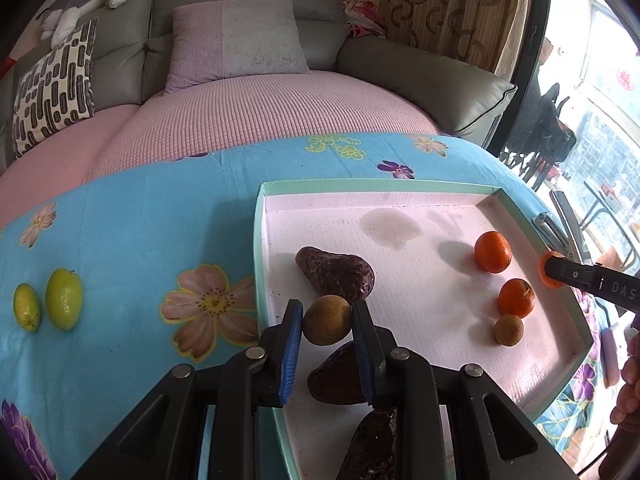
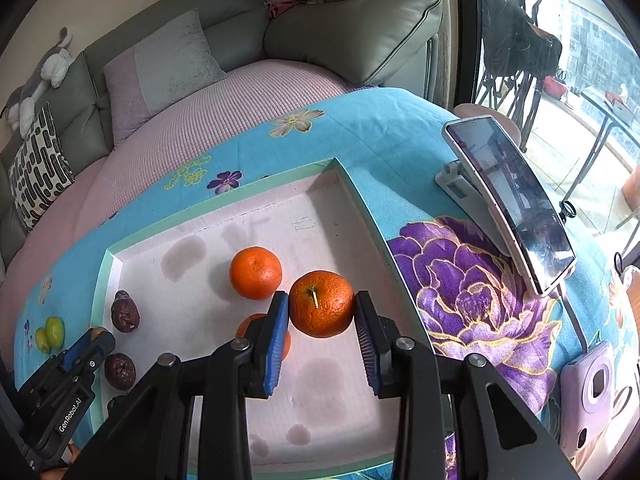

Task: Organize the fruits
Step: 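Carry the small tangerine and brown fruit into the tray and open both tools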

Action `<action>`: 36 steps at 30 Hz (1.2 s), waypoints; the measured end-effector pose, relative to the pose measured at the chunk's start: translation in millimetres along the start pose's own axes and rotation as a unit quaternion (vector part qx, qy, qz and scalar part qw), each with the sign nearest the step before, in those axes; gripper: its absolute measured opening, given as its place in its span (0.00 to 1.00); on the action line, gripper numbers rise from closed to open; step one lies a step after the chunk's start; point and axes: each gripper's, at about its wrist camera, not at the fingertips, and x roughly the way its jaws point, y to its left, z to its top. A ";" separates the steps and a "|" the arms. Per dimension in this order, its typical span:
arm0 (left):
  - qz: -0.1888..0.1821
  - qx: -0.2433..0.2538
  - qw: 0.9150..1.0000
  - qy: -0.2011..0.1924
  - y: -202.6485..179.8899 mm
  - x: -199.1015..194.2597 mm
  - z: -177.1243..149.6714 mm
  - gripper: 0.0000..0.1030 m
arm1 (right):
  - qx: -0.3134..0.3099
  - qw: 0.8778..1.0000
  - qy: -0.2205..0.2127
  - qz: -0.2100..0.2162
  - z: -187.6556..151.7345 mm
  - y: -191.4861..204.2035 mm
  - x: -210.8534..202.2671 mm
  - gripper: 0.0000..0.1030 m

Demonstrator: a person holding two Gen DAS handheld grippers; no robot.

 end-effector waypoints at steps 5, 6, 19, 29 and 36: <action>0.007 0.004 1.000 0.003 -0.9 3.1 -0.8 0.26 | 0.002 1.000 0.014 -0.007 -1.8 -1.6 5.5 0.34; 0.007 0.003 1.000 0.005 -0.3 3.9 -0.9 0.26 | 0.002 1.000 0.015 -0.008 -1.7 -1.5 5.5 0.34; -0.003 -0.008 1.000 0.021 2.5 9.3 -2.7 0.26 | -0.006 0.999 0.041 -0.021 -4.9 -1.2 18.1 0.34; -0.002 -0.007 0.999 0.034 0.4 7.7 0.1 0.27 | -0.009 0.998 0.048 -0.026 -6.1 1.2 21.8 0.35; 0.013 0.005 0.999 0.029 -1.4 -3.9 5.4 0.29 | -0.015 0.998 0.055 -0.028 -5.6 2.9 22.4 0.42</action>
